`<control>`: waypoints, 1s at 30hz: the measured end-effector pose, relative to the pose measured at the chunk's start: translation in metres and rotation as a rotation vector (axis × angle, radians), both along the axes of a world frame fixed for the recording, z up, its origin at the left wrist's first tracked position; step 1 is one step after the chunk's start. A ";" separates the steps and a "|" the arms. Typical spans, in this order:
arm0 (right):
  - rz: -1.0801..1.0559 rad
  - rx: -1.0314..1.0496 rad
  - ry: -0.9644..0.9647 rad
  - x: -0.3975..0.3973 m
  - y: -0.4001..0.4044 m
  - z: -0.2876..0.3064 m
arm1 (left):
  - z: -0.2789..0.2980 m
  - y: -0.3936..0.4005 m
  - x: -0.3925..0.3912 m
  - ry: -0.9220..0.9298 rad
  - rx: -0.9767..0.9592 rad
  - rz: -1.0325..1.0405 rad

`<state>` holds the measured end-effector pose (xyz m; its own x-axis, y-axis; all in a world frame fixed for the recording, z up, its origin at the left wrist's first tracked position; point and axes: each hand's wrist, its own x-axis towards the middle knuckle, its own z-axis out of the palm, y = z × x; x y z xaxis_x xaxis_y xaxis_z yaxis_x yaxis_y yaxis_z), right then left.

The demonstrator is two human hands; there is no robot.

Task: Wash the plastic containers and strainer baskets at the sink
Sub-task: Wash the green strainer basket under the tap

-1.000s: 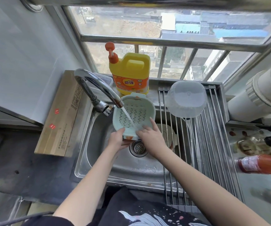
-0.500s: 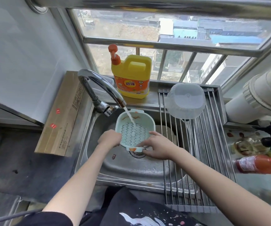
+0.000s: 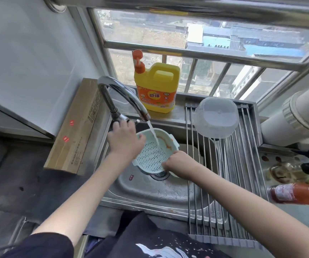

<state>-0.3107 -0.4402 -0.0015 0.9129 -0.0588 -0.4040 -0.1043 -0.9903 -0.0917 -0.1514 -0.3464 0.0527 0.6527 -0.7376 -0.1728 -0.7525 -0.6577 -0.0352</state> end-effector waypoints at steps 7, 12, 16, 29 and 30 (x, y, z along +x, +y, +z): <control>-0.271 0.152 -0.006 0.013 0.017 -0.007 | -0.026 0.076 -0.092 0.306 -0.466 -0.171; -0.338 0.218 -0.062 0.021 0.034 -0.005 | -0.042 0.058 -0.071 1.046 -0.255 0.647; -0.342 0.219 -0.117 0.028 0.057 -0.012 | -0.066 0.040 -0.059 1.315 -0.320 0.987; 0.281 -0.552 0.318 0.008 0.012 -0.047 | -0.067 0.063 -0.061 1.211 -0.328 1.100; 0.284 -0.669 0.337 0.010 0.016 -0.046 | -0.067 0.064 -0.061 1.181 -0.353 1.108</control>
